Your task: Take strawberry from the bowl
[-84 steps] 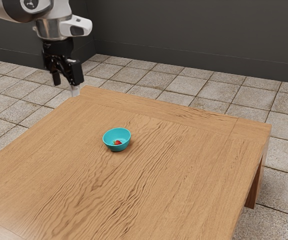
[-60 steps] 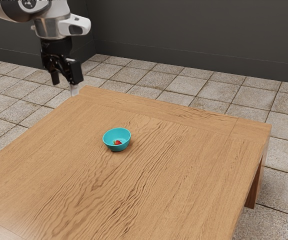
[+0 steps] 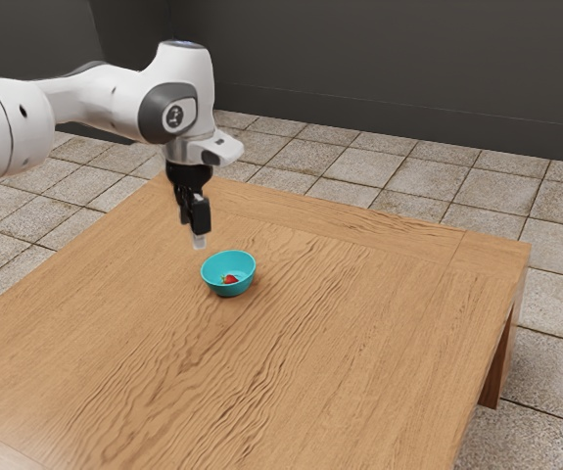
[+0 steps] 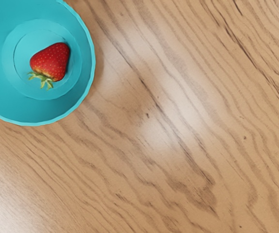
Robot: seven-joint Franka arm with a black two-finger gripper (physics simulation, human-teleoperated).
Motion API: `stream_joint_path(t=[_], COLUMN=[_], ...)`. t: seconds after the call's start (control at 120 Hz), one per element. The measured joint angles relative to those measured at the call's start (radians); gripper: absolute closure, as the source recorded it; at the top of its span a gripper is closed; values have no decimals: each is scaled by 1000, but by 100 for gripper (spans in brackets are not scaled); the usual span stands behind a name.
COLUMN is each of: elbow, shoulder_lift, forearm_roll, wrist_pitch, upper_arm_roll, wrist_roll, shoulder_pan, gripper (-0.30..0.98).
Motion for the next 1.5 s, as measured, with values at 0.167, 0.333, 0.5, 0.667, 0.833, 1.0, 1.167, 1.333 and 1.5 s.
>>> stream_joint_path(t=[0.167,0.333,0.5,0.667,0.833,1.0,1.167,1.333,1.5], elbow=[16,4,4,-10,-102,-132,-127,-126,-96], shoulder_lift=[96,163,200,196,102,88,110,114,168], forearm_roll=[-3,-7,-36,-156,-184,-191,-189,-192,-194], wrist_pitch=[128,234,317,355,370,375,379,381,387], upper_arm_roll=[-1,-26,-32,-28,2,22,26,48,52], wrist_roll=[206,408,566,648,611,546,483,429,381], shoulder_pan=[20,39,40,39,16,14,10,11,11], gripper=[0,0,5,20,23,23,23,23,23])
